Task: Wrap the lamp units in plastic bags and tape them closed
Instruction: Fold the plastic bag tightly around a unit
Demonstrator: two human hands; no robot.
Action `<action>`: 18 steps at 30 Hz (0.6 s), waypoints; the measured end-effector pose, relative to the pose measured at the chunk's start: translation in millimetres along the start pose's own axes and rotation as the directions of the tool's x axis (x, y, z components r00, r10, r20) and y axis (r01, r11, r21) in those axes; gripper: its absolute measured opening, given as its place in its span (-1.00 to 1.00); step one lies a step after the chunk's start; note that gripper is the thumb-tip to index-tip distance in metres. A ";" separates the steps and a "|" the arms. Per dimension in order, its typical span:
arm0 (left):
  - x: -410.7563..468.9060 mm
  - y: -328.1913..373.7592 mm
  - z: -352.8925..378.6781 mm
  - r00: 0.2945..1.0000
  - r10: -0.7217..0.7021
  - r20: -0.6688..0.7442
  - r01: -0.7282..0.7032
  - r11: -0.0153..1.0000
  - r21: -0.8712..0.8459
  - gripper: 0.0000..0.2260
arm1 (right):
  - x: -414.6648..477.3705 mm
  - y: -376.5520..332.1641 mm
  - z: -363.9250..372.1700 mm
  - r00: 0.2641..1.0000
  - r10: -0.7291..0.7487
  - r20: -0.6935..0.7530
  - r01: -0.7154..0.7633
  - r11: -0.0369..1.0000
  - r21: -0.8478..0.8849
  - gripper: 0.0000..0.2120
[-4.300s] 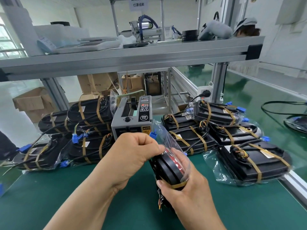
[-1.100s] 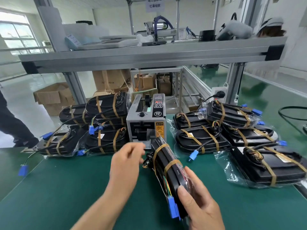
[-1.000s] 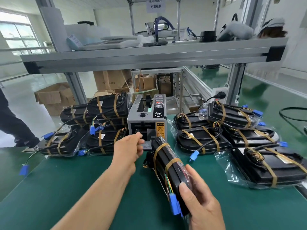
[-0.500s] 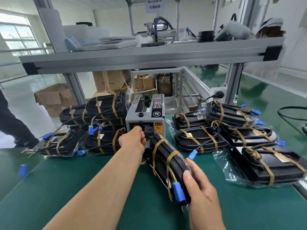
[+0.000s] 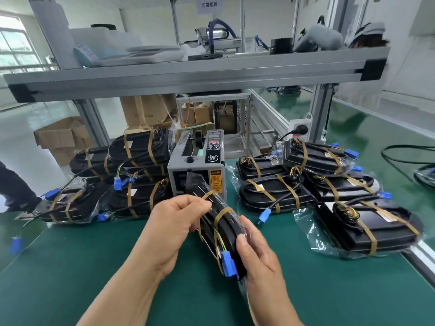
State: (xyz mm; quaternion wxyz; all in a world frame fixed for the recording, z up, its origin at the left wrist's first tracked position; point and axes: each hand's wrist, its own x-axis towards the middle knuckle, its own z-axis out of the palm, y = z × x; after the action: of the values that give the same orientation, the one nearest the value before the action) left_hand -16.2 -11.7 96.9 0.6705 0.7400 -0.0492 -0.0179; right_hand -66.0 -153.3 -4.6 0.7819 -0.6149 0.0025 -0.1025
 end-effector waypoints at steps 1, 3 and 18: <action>-3.8 0.7 4.5 0.998 -0.027 0.050 0.026 0.999 0.025 -0.81 | 0.7 1.2 -0.1 1.000 -0.006 0.001 0.006 1.000 0.001 -0.49; -6.4 0.2 11.2 0.995 -0.060 0.083 0.057 0.998 0.034 -0.82 | 1.5 3.0 0.2 1.000 -0.020 0.002 0.020 1.000 0.007 -0.48; 0.1 -4.9 10.2 0.996 -0.075 0.058 0.065 0.986 0.153 -0.91 | 5.2 11.3 -0.5 1.000 0.003 0.004 -0.003 1.000 -0.031 -0.53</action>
State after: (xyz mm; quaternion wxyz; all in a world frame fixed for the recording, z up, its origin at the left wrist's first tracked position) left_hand -16.8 -21.3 90.9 0.6097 0.7890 -0.0455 -0.0611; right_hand -59.3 -152.2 -14.9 0.7725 -0.6270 0.0036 -0.1002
